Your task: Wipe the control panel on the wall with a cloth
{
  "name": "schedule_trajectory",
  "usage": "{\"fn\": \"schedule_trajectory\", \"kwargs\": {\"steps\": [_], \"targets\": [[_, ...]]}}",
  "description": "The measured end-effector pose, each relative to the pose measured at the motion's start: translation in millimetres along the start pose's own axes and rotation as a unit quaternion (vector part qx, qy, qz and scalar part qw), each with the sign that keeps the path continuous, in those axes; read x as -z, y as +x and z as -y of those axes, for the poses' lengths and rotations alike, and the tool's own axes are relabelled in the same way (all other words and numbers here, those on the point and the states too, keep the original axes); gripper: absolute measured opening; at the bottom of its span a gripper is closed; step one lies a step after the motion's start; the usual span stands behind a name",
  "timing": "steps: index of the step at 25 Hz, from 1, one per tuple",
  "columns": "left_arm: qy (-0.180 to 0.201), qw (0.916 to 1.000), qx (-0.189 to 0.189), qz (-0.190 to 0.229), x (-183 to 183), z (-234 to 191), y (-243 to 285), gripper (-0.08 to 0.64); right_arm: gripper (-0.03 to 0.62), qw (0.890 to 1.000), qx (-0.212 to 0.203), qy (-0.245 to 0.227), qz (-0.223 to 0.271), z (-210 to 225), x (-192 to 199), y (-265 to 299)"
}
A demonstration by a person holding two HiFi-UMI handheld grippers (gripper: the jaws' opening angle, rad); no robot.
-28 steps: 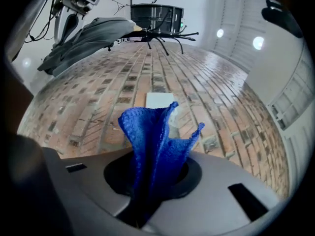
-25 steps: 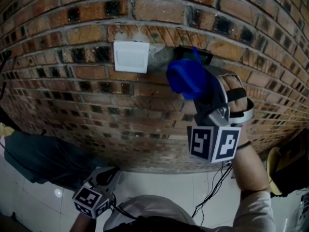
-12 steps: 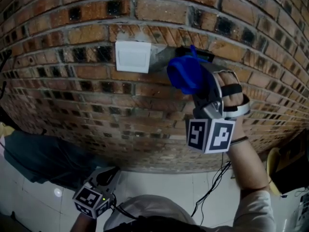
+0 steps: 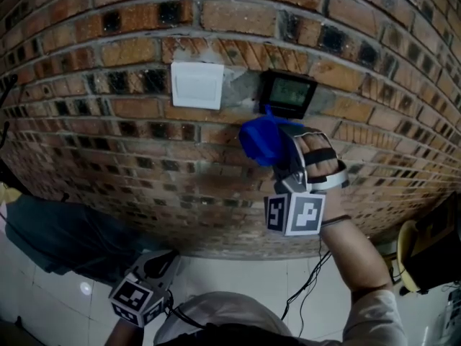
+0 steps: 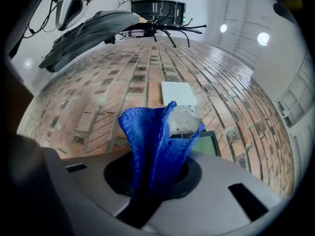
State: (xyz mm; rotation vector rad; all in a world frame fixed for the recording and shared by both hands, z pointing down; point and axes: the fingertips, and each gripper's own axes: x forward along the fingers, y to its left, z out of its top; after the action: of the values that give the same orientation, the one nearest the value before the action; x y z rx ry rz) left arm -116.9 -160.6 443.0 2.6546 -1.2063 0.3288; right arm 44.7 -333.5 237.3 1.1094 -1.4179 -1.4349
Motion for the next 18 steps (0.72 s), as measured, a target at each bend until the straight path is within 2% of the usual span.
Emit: {"fn": "schedule_trajectory", "kwargs": {"steps": [3,6,10,14,18], "targets": [[-0.003,1.0,0.0,0.005,-2.3,1.0,-0.9,0.003,0.087,1.0,-0.019,-0.006,0.001,-6.8,1.5,1.8],[-0.001,1.0,-0.003,0.004,-0.7,-1.3,-3.5,0.003,0.086,1.0,-0.028,-0.005,0.011,4.3,-6.5,-9.7],[0.004,1.0,-0.003,0.0,1.4,-4.5,-4.2,0.004,0.086,0.999,0.021,0.004,0.033,55.6,-21.4,-30.5],[0.006,1.0,0.0,0.002,-1.2,-1.7,-2.9,0.004,0.086,0.997,0.075,0.011,0.025,108.4,-12.4,-29.5],[0.003,1.0,0.002,0.006,-2.0,-1.3,-3.9,0.003,0.086,0.996,0.09,0.012,0.009,122.8,-2.3,-18.4]]}}
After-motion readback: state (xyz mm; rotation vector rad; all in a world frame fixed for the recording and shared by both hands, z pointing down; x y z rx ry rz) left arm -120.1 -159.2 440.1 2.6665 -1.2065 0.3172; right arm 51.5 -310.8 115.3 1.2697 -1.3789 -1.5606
